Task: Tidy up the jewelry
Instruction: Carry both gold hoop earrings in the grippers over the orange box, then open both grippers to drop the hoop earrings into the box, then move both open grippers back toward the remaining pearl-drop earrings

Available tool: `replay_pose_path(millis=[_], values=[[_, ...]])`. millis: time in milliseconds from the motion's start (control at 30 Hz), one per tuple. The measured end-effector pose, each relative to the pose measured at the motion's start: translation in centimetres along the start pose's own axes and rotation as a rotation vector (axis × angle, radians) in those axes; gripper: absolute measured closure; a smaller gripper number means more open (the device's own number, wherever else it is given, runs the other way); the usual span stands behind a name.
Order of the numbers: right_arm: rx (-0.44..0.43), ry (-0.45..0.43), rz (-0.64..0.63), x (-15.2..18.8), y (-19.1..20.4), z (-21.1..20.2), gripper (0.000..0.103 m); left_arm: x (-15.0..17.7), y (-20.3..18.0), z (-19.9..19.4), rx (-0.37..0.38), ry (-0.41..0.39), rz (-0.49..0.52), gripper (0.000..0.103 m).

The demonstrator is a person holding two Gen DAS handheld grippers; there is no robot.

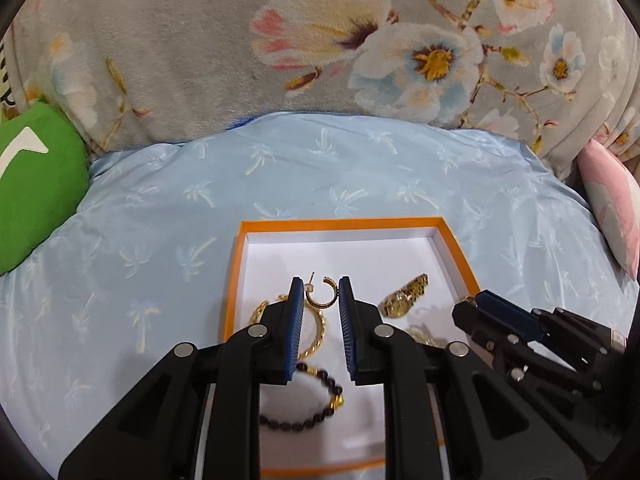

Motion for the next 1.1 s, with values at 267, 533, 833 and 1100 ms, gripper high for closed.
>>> replay_pose_path(millis=[267,533,833,1100], values=[[-0.004,0.030,0.006,-0.3,-0.2,2.3,0.083,-1.5,0.3,3.0,0.008,0.013,-0.019,0.085],[0.008,0.010,0.048,0.5,-1.5,1.0,0.082,-0.8,2.3,1.9,-0.023,-0.012,-0.088,0.065],[0.006,-0.004,0.055,2.7,-2.0,-3.6,0.082,1.8,4.3,-3.8,-0.044,-0.046,-0.121,0.064],[-0.013,0.082,0.042,9.2,-1.5,-7.7,0.081,8.4,4.1,-9.1,-0.041,0.001,-0.114,0.064]])
Point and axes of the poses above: each gripper's, at about its wrist camera, not at the fingertips, and z roughly the way its jaws point, y to its left, x to its underside, the point moved 4 cm from there along z, roughly the way its jaws point, and after that the axes turned 8 degrees about x, right-handed, at the moved point
